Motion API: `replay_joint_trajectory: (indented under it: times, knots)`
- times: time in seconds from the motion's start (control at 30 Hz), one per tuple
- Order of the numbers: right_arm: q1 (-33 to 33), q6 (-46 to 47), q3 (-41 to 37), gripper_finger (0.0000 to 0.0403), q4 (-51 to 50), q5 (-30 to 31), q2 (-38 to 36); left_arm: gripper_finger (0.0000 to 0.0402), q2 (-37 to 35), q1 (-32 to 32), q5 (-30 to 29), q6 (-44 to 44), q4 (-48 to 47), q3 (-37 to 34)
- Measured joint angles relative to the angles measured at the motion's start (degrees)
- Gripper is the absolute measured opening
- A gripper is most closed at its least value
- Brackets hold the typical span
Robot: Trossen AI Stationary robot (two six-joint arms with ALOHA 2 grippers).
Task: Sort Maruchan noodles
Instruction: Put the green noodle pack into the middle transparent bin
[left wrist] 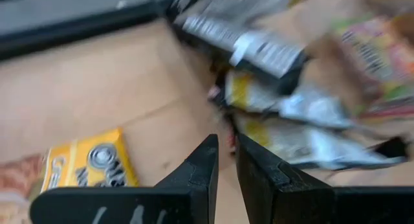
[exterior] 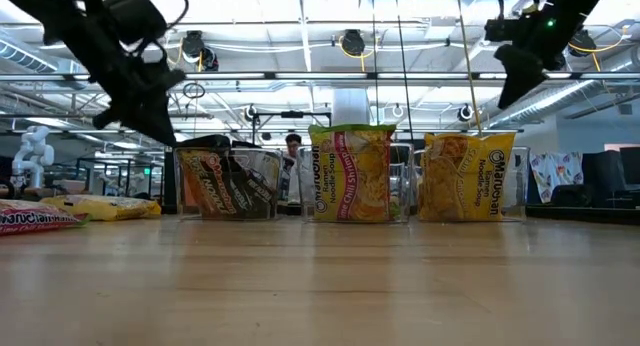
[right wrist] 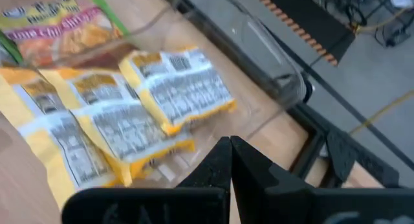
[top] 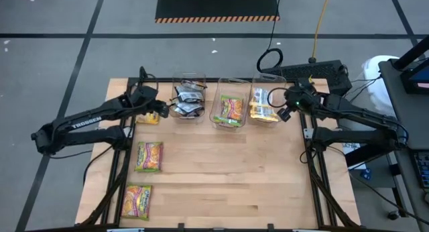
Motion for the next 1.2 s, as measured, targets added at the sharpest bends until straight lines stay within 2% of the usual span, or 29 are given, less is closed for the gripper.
replay_joint_trajectory:
  times: [0.23,0.4,0.67,0.8,0.93,1.1,1.2]
  knots:
    - [0.0,4.6,-0.7,0.0000,-4.0,0.2,0.0,0.0058,5.8,1.0,0.1,-1.0,2.8,-2.5]
    - [0.0,8.0,-5.7,0.0000,-4.1,0.0,-0.6,0.0058,9.4,1.0,0.9,-0.7,5.2,-2.5]
    - [0.0,11.3,-6.6,0.0000,-1.6,-2.1,-0.7,0.0058,11.6,1.0,4.1,0.5,9.0,-2.6]
    - [0.0,17.2,-6.6,0.0000,-0.3,-6.7,-0.7,0.0058,11.6,1.0,4.1,0.6,9.1,-2.6]
    - [0.0,17.6,-8.6,0.0000,4.8,-9.6,-0.7,0.0058,11.6,1.0,4.1,0.8,10.1,-2.6]
    - [0.0,16.6,-13.7,0.0000,16.6,-11.7,-0.6,0.0058,11.6,1.0,4.2,1.0,15.5,-2.6]
    - [0.0,15.4,-17.3,0.0000,23.6,-15.6,-0.6,0.0058,11.6,1.0,4.1,1.6,18.1,-2.6]
